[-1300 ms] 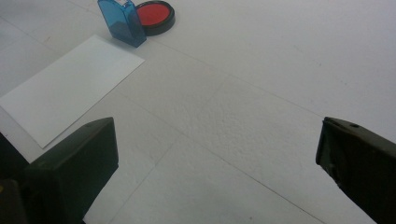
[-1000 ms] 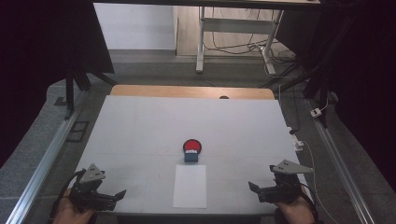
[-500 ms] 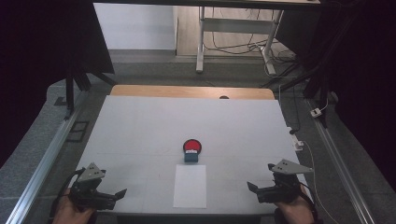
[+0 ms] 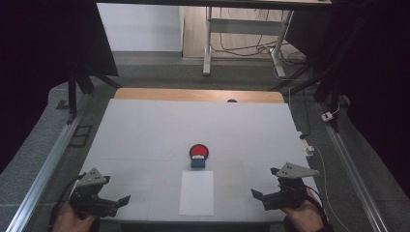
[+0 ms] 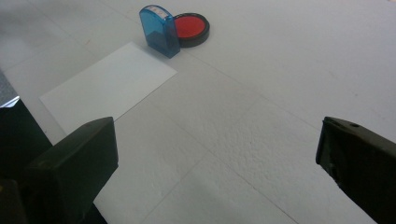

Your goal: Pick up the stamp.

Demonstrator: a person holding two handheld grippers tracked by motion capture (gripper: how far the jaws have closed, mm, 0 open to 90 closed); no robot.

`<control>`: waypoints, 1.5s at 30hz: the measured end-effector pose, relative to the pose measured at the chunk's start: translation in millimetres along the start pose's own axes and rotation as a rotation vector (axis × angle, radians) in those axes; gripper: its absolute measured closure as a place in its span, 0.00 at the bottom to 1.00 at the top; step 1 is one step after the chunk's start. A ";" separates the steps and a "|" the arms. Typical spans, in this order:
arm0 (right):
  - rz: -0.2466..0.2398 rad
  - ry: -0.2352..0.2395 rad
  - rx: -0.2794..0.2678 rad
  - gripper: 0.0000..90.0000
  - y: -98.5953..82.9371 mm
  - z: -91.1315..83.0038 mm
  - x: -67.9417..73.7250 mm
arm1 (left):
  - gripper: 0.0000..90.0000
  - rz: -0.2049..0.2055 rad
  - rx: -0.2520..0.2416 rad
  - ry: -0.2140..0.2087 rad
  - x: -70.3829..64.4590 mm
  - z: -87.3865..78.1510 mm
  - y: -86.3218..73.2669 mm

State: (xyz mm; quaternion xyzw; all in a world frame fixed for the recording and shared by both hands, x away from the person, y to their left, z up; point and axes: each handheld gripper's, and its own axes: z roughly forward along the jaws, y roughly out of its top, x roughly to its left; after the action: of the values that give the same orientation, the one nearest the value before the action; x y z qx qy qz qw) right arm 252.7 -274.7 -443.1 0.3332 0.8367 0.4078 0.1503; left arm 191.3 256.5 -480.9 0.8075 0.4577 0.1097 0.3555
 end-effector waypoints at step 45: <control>-0.185 0.170 0.098 0.00 52.1 75.1 17.6 | 0.01 0.005 0.002 -0.012 0.1 1.0 -0.9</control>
State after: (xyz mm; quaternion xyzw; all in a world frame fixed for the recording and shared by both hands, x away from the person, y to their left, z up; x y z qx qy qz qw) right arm 301.8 -195.8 -448.8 0.2259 0.8925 0.3776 0.0995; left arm 191.3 256.4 -482.2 0.8097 0.4537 0.1053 0.3569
